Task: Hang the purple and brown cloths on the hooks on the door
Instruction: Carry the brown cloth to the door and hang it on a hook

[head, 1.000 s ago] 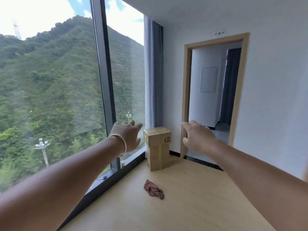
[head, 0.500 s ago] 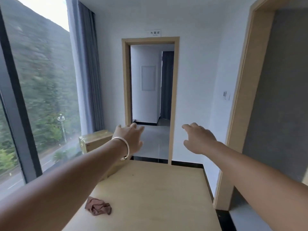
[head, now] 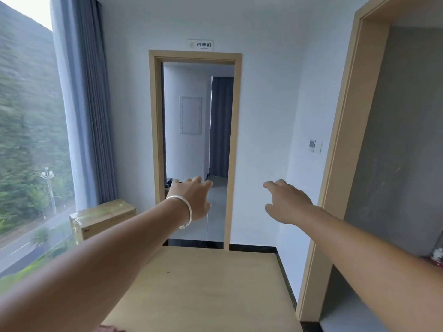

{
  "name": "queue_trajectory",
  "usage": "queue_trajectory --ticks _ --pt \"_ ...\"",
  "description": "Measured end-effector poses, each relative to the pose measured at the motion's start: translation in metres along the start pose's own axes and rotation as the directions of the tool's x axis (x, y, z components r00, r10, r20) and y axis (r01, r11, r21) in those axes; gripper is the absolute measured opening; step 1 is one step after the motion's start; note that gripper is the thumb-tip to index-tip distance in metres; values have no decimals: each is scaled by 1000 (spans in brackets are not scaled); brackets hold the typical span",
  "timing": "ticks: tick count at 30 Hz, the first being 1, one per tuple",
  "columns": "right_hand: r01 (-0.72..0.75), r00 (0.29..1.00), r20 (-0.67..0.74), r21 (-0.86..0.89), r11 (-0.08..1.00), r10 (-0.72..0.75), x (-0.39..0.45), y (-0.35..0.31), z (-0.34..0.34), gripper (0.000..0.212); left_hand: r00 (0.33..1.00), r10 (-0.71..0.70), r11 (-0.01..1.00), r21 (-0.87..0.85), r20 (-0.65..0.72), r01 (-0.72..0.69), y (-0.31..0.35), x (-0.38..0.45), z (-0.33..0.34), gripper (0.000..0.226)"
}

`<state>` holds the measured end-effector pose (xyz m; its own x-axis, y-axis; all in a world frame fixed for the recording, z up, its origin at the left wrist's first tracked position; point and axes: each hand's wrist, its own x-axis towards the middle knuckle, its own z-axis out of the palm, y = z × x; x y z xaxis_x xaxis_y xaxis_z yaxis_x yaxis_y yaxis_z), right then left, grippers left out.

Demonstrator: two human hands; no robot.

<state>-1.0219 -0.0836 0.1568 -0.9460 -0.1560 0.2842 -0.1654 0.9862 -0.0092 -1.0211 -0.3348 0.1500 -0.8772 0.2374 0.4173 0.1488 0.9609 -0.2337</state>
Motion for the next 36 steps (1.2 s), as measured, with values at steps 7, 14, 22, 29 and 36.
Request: queue_trajectory --ticks 7,14,22,29,36 --pt "-32 999 35 4 999 32 66 24 33 60 999 27 1000 -8 31 -27 3 69 48 48" --pt "-26 998 54 39 999 24 158 70 70 59 999 23 1000 6 48 -23 17 153 96 49" --pt "-2 999 53 70 998 -2 281 141 104 59 1000 -10 998 61 28 8 38 283 133 50" --pt "2 997 79 77 997 -9 363 187 136 59 1000 -15 999 43 23 14 59 364 180 53" --pt "16 994 105 93 996 -26 450 207 183 59 998 -14 998 62 69 9 52 445 238 52"
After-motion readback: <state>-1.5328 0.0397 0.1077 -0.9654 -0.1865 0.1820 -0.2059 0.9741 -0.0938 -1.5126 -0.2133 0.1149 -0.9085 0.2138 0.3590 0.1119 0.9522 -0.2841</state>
